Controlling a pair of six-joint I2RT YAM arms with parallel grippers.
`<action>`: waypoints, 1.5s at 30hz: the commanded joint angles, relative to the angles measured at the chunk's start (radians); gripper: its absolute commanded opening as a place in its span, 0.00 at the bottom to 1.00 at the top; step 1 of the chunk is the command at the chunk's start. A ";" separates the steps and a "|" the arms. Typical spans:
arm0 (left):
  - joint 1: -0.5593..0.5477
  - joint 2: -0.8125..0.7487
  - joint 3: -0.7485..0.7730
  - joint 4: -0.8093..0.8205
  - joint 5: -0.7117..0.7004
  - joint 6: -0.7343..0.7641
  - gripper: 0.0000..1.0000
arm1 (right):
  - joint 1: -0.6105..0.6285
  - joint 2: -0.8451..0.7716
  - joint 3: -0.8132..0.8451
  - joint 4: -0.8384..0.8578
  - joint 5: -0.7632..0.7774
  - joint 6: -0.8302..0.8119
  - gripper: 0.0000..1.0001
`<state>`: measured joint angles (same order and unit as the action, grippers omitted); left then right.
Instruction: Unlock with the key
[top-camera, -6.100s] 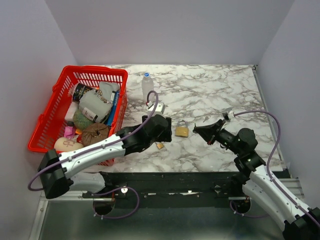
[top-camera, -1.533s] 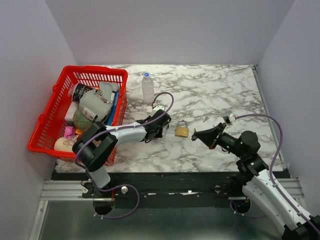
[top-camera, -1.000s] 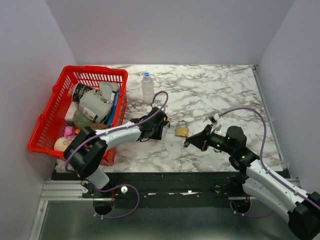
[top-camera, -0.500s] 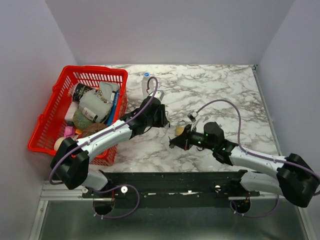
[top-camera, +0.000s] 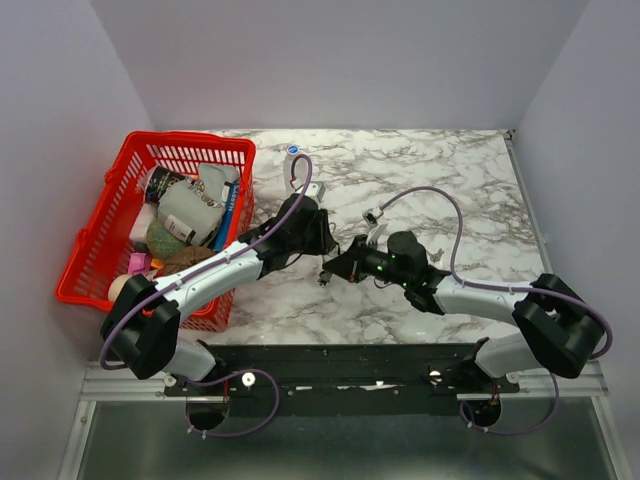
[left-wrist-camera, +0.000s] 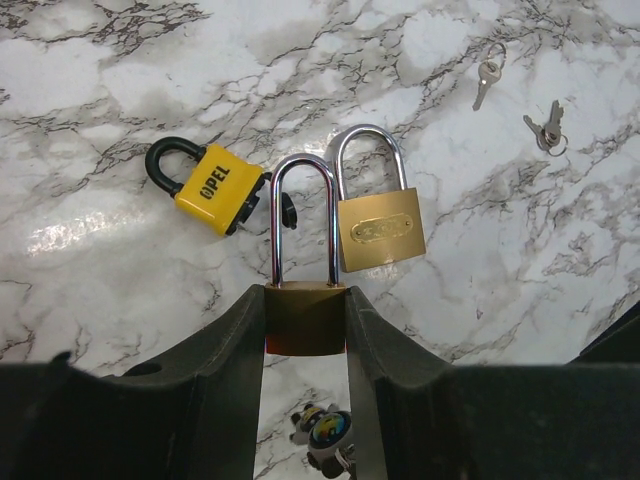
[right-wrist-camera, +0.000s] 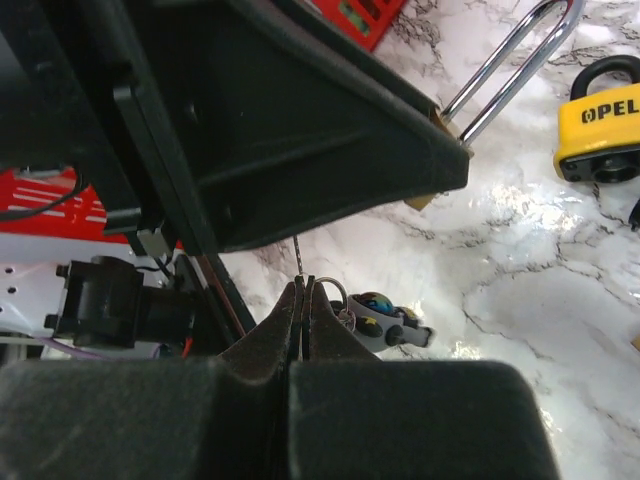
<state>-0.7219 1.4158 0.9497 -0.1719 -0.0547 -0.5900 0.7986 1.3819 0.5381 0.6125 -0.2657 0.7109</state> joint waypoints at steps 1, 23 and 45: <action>0.003 -0.031 -0.002 0.040 0.013 0.004 0.00 | 0.002 0.042 0.028 0.059 0.057 0.051 0.01; 0.003 -0.020 0.000 0.049 0.035 0.002 0.00 | -0.025 0.105 0.031 0.076 0.138 0.133 0.01; 0.003 -0.005 0.000 0.054 0.049 -0.004 0.00 | -0.056 0.132 0.046 0.101 0.177 0.144 0.01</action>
<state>-0.7208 1.4155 0.9497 -0.1364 -0.0326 -0.5900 0.7570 1.4956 0.5583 0.6617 -0.1581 0.8471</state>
